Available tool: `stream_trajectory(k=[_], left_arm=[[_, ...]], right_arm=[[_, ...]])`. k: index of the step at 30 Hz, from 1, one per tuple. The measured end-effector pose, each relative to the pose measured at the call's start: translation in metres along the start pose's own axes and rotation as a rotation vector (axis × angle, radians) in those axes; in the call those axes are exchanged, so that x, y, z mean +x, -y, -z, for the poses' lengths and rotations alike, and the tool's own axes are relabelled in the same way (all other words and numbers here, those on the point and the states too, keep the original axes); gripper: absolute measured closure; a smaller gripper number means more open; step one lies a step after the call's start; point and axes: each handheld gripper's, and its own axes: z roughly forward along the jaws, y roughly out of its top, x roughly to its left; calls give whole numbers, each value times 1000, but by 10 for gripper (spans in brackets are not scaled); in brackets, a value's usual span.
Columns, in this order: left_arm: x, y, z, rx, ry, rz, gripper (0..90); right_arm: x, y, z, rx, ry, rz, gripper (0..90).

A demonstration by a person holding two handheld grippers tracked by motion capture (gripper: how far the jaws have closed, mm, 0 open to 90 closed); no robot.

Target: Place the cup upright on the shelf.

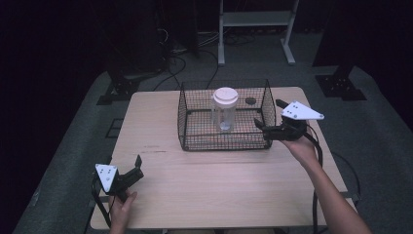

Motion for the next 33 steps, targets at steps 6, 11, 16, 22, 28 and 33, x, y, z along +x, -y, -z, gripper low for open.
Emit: stream_trajectory(k=[6,11,16,22,28,33], left_arm=[[0,0,0,-1,0,-1,0],[0,0,0,0,-1,-3,0],[0,0,0,1,-1,-4,0],[0,0,0,2,-1,-7,0],[0,0,0,2,-2,-8,0],[0,0,0,2,-3,-9,0]], right_arm=[[2,7,8,-2,3,0,31],[5,14,14,3,-1,4,32],[8,19,20,6,-4,1,32],[10,25,27,10,-7,0,32],[11,35,38,10,-6,-11,31],[12,39,43,11,-3,-15,31]])
